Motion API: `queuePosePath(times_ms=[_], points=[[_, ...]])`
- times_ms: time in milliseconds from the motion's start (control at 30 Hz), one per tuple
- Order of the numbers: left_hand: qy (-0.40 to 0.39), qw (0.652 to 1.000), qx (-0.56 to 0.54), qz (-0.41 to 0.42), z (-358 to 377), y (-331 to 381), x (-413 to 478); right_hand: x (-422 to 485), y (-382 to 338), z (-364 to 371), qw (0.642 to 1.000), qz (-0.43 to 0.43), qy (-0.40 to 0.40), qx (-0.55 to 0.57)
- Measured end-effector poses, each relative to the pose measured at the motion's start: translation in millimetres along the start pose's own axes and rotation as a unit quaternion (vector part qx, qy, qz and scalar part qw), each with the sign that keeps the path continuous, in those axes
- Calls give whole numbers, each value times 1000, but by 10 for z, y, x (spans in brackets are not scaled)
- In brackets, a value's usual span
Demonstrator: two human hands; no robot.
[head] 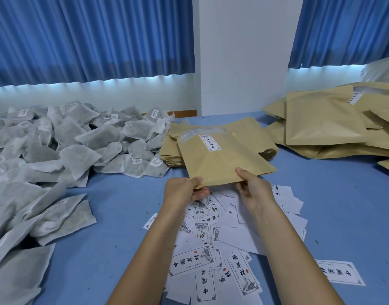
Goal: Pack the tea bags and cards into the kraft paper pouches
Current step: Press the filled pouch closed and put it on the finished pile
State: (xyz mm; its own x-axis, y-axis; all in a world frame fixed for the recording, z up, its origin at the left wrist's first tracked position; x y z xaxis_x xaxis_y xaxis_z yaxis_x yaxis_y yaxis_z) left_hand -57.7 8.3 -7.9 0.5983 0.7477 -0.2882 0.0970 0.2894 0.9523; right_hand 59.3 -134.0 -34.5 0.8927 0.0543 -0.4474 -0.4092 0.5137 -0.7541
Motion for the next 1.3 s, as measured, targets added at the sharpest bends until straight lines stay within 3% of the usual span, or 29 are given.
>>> queuePosePath(times_ms=[433, 500, 533, 567, 600, 633, 667, 700, 767, 833, 900, 967, 1033, 1167, 1300], points=[[16, 999, -25, -22, -49, 37, 5, 42, -136, -111, 999, -32, 18, -23], [42, 999, 3, 6, -69, 49, 9, 37, -125, -96, 999, -27, 11, -32], [77, 993, 62, 64, -88, 81, 11, 20, -102, -66, 999, -20, -1, -40], [119, 966, 164, 157, -100, 152, -3, -8, -75, -31, 999, -14, -17, -49], [170, 906, 284, 265, -86, 235, -64, -34, -51, 4, 998, -10, -34, -56], [211, 823, 383, 362, -47, 290, -143, -51, -41, 27, 997, -10, -46, -58], [230, 750, 442, 436, 11, 334, -223, -55, -45, 40, 997, -13, -54, -58], [239, 699, 474, 479, 56, 375, -287, -52, -60, 46, 997, -17, -60, -55], [244, 648, 498, 522, 104, 432, -353, -40, -78, 56, 995, -20, -76, -58], [169, 625, 491, 583, 230, 391, -371, -56, -52, 87, 992, -20, -101, -77], [56, 632, 434, 640, 358, 292, -408, -87, 16, 133, 987, -13, -129, -100], [31, 674, 391, 626, 353, 271, -400, -118, 56, 169, 980, -11, -153, -125], [42, 716, 372, 589, 293, 295, -351, -167, 57, 195, 971, -1, -191, -143], [78, 763, 318, 557, 186, 354, -293, -257, -37, 224, 952, 18, -282, -113], [105, 813, 266, 507, 78, 386, -232, -280, -164, 207, 944, 2, -315, -95]])
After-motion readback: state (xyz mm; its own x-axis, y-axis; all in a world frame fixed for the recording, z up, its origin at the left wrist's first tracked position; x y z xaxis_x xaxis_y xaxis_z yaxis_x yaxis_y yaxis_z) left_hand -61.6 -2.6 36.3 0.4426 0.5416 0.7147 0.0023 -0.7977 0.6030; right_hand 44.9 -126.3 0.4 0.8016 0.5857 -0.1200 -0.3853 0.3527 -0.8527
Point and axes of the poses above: each hand's wrist, its own x-axis towards the middle knuckle, its own z-axis out of the palm, y = z × x, the point moved 6 cm from there along x, towards the middle knuckle, and after that the axes turned 12 degrees about y, right-handed, at the moved point
